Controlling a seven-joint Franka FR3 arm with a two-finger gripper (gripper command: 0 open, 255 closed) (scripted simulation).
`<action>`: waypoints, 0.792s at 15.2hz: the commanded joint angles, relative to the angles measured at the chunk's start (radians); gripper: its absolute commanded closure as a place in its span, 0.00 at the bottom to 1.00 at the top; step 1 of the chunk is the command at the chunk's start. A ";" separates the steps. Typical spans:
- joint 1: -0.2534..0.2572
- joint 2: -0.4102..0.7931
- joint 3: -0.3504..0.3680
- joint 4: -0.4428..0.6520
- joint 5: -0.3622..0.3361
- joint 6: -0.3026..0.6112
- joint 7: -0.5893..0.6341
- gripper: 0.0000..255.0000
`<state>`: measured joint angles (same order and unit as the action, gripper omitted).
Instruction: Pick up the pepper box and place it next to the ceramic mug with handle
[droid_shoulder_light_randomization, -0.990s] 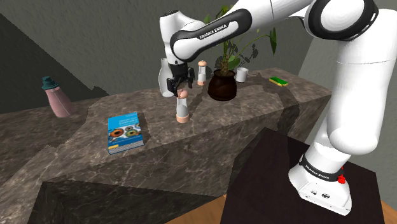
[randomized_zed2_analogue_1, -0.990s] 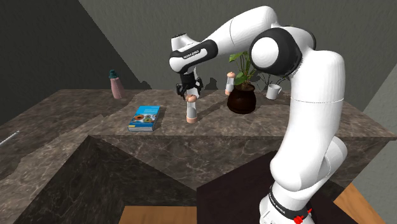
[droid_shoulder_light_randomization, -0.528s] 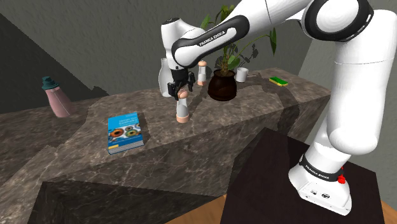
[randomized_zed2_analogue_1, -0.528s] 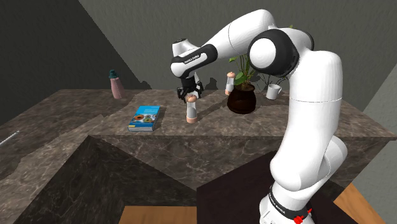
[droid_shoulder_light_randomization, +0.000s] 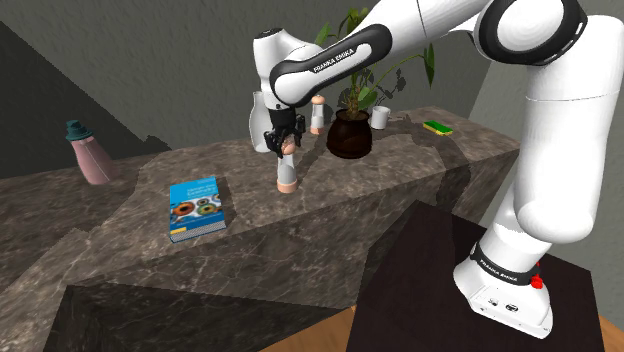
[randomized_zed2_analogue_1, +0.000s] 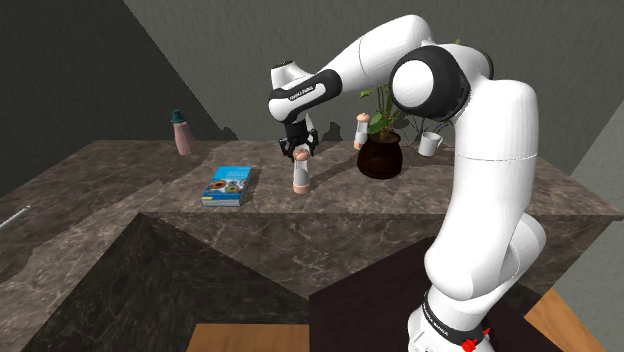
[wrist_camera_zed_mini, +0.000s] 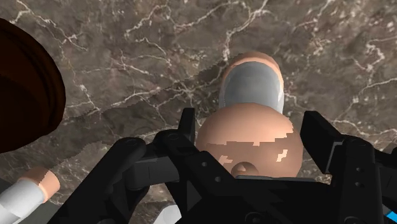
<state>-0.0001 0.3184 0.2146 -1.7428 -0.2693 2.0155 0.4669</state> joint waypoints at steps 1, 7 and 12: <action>0.000 0.000 0.000 0.000 0.000 0.000 0.000 1.00; 0.000 -0.004 0.001 0.007 0.002 -0.011 -0.003 1.00; 0.000 -0.024 0.004 0.046 0.013 -0.069 -0.017 1.00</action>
<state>0.0006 0.3009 0.2180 -1.7039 -0.2594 1.9602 0.4543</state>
